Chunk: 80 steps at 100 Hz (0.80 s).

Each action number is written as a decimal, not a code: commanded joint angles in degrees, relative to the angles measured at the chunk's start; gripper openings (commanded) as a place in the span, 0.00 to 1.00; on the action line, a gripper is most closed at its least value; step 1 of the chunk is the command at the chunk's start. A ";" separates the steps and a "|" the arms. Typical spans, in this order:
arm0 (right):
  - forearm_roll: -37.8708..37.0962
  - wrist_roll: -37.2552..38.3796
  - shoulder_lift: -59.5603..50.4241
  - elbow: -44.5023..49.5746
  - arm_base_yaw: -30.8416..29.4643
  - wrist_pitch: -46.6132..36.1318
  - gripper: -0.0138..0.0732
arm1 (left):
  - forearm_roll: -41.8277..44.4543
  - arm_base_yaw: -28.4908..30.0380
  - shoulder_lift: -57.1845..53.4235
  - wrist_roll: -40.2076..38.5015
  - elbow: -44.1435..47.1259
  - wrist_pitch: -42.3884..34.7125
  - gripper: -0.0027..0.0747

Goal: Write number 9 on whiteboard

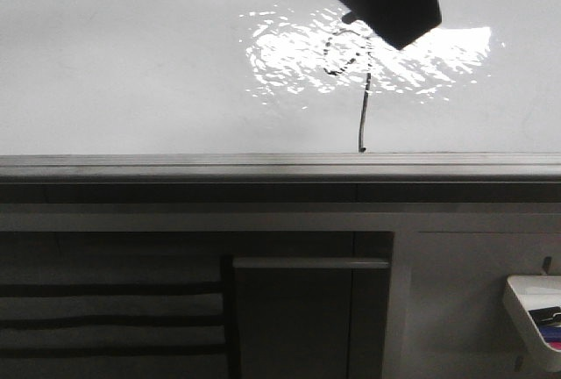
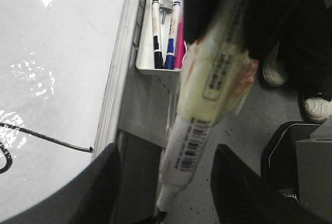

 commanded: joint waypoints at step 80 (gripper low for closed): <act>4.11 -0.80 0.41 -1.91 -0.34 0.37 0.42 | -0.15 -0.41 -1.90 0.29 -2.17 -2.07 0.01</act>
